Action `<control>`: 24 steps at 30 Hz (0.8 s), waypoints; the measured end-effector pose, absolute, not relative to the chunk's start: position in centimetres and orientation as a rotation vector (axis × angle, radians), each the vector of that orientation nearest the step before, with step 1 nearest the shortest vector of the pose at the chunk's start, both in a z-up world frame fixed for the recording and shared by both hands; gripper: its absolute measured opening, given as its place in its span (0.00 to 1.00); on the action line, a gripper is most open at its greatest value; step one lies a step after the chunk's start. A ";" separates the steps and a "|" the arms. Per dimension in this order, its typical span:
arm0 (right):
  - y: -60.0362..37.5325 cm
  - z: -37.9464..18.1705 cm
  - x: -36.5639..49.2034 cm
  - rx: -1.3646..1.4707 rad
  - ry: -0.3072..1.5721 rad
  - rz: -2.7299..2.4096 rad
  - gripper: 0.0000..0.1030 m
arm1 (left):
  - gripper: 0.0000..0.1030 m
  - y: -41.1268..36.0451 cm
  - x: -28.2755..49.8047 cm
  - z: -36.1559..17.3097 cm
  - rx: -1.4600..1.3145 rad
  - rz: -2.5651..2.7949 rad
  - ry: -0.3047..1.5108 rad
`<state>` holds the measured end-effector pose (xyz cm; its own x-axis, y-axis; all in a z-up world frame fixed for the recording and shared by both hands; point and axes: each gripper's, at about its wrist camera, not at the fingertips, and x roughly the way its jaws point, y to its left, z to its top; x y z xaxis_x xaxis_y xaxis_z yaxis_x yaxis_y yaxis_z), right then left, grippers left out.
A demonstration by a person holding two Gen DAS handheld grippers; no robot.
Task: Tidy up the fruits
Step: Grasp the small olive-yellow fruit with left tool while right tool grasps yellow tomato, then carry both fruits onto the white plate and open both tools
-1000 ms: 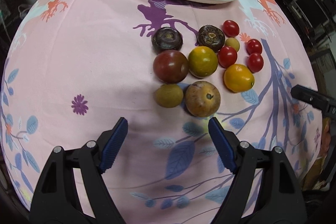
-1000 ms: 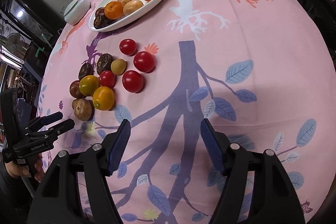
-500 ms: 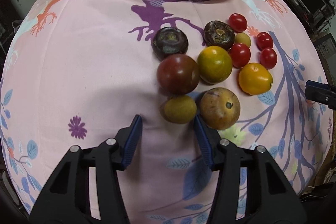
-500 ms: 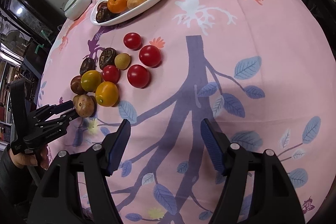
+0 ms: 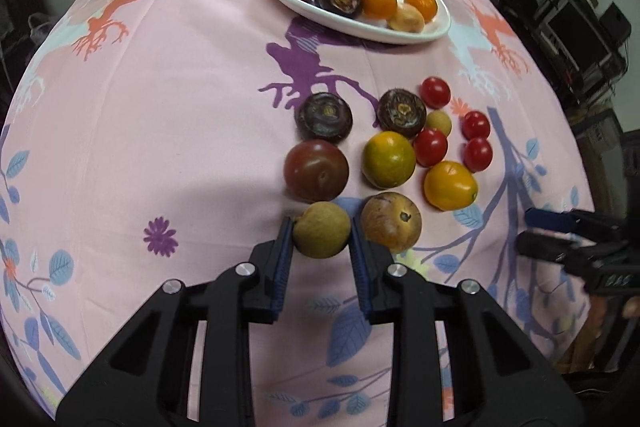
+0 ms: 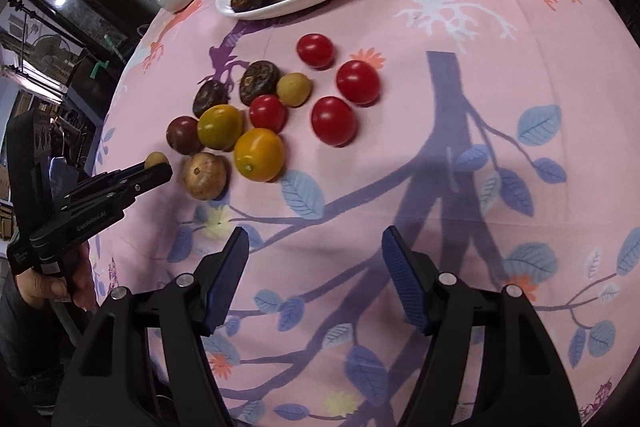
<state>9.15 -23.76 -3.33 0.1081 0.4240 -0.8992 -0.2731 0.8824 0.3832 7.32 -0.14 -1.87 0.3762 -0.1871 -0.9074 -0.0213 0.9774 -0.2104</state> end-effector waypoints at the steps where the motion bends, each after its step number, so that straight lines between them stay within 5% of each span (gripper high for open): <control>1: -22.9 -3.3 9.2 0.106 1.365 0.529 0.67 | 0.27 0.2 7.1 -1.6 -0.212 -0.102 1.178; 11: -17.0 -4.4 10.8 -0.108 1.330 0.569 0.57 | 0.27 2.3 5.4 -1.3 -0.287 -0.070 1.165; 16: -15.2 -5.7 11.8 -0.190 1.344 0.516 0.35 | 0.27 3.2 5.3 -0.8 -0.306 -0.072 1.155; 24: -14.9 -5.9 12.5 -0.161 1.338 0.517 0.37 | 0.27 3.4 5.5 -0.8 -0.313 -0.068 1.157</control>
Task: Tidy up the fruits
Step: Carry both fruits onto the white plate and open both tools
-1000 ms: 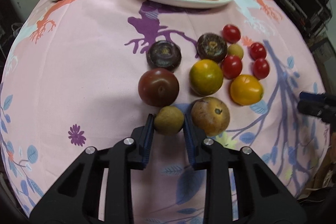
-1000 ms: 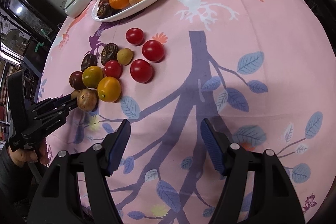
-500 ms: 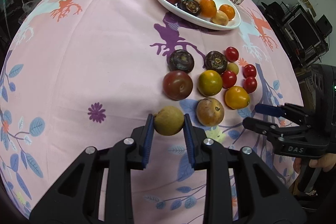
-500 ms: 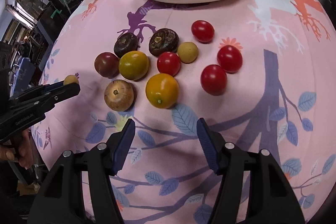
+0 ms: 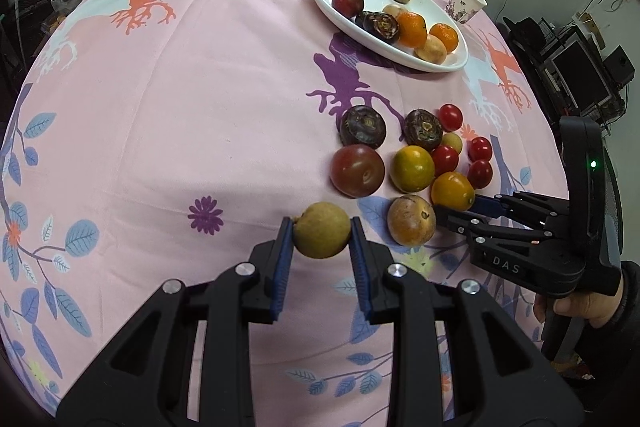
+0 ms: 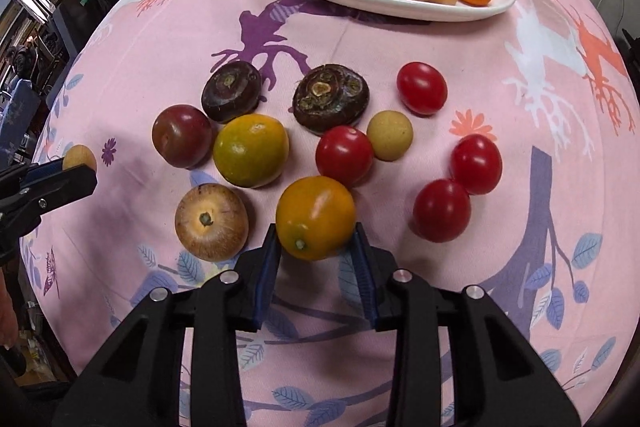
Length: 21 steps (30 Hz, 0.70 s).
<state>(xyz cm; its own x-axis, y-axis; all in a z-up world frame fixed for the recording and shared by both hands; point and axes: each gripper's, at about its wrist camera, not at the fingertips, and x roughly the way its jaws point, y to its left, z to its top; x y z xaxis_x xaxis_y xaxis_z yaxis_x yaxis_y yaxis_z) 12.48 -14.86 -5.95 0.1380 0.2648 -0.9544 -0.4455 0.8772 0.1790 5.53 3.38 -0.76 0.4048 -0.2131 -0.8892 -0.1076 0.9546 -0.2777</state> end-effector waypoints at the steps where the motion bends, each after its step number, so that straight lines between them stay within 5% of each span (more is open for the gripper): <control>1: -15.2 -5.9 12.7 -0.131 1.348 0.515 0.37 | 0.27 3.3 5.6 -0.8 -0.311 -0.069 1.159; 21: -19.9 -1.0 12.2 -0.036 1.237 0.509 0.35 | 0.27 1.9 6.8 0.2 -0.260 -0.091 1.153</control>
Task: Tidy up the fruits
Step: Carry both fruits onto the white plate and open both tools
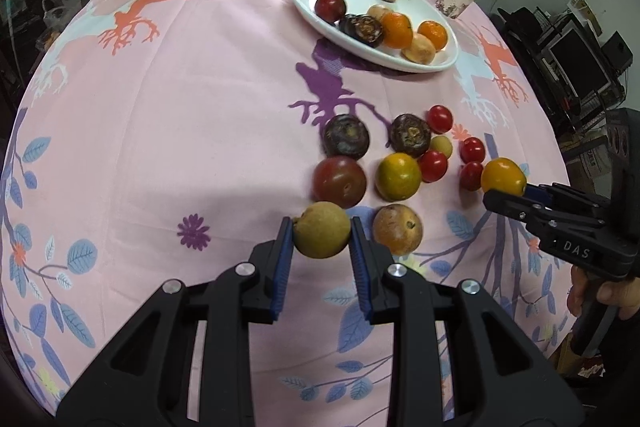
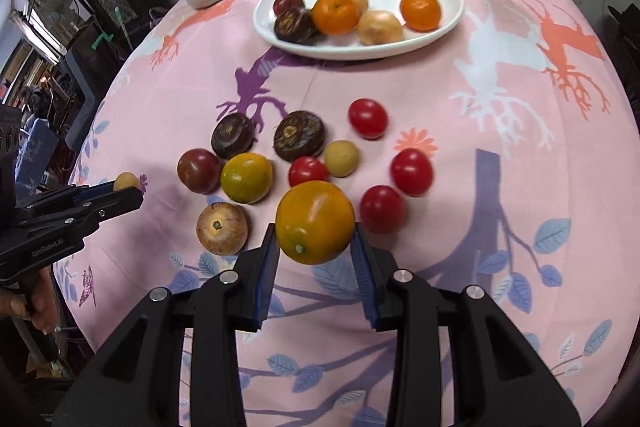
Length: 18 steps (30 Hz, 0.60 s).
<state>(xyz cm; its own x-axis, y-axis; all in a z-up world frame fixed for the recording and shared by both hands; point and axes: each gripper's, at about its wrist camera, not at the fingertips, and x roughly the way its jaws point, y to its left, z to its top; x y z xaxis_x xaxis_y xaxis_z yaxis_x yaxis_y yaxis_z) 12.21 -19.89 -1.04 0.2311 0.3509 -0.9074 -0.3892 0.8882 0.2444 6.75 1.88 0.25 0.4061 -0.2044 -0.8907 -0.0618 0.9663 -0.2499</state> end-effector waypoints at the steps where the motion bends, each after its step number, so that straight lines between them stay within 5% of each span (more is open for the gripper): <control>1: -20.3 -0.7 12.4 -0.031 1.230 0.501 0.35 | 0.27 1.6 7.0 0.4 -0.258 -0.100 1.150; 18: -19.8 2.8 24.8 0.043 1.074 0.503 0.35 | 0.27 -2.1 23.2 4.3 -0.141 -0.114 1.083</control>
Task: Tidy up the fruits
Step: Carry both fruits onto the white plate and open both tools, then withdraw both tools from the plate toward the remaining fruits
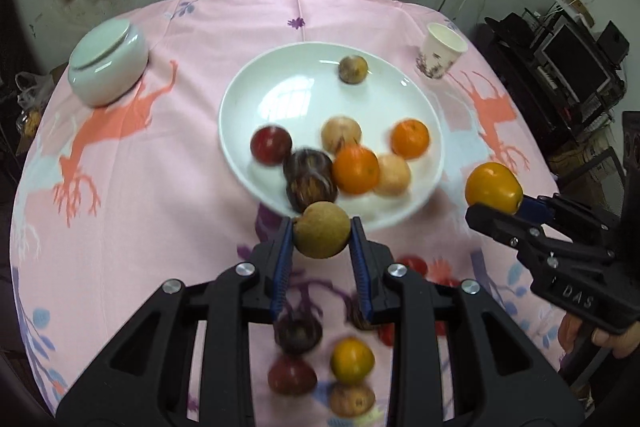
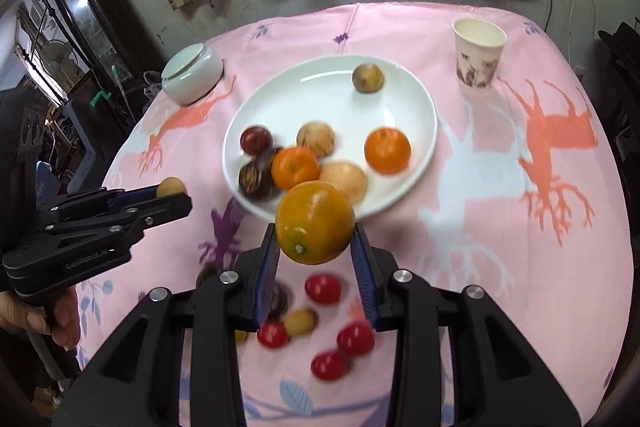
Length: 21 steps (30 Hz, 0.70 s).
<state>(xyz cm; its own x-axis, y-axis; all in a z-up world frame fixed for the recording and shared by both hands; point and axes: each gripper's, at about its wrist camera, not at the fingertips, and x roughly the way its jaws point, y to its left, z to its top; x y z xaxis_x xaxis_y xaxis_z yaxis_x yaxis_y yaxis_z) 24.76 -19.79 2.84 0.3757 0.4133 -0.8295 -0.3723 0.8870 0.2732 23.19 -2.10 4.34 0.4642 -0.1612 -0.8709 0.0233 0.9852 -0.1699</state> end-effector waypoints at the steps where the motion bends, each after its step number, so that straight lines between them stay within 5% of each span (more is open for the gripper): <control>1: -19.5 2.5 25.6 0.045 1.076 0.503 0.35 | 0.27 -2.1 24.2 4.1 -0.145 -0.110 1.088; 12: -17.4 -0.9 32.0 0.107 1.121 0.490 0.36 | 0.29 -0.9 30.4 1.1 -0.185 -0.062 1.105; 15: -17.4 -1.3 32.5 0.128 1.135 0.457 0.37 | 0.60 -0.3 30.8 1.1 -0.242 -0.036 1.091; 21: -18.8 -0.5 31.4 0.149 1.121 0.445 0.38 | 0.62 0.6 29.4 2.0 -0.271 -0.012 1.074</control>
<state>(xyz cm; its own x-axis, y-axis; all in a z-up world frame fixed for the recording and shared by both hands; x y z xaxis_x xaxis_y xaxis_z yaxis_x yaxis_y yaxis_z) 31.41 -18.82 -0.51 0.3579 0.4169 -0.8355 -0.2696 0.9028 0.3350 29.39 0.59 1.98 0.4796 -0.1411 -0.8661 -0.1214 0.9668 -0.2247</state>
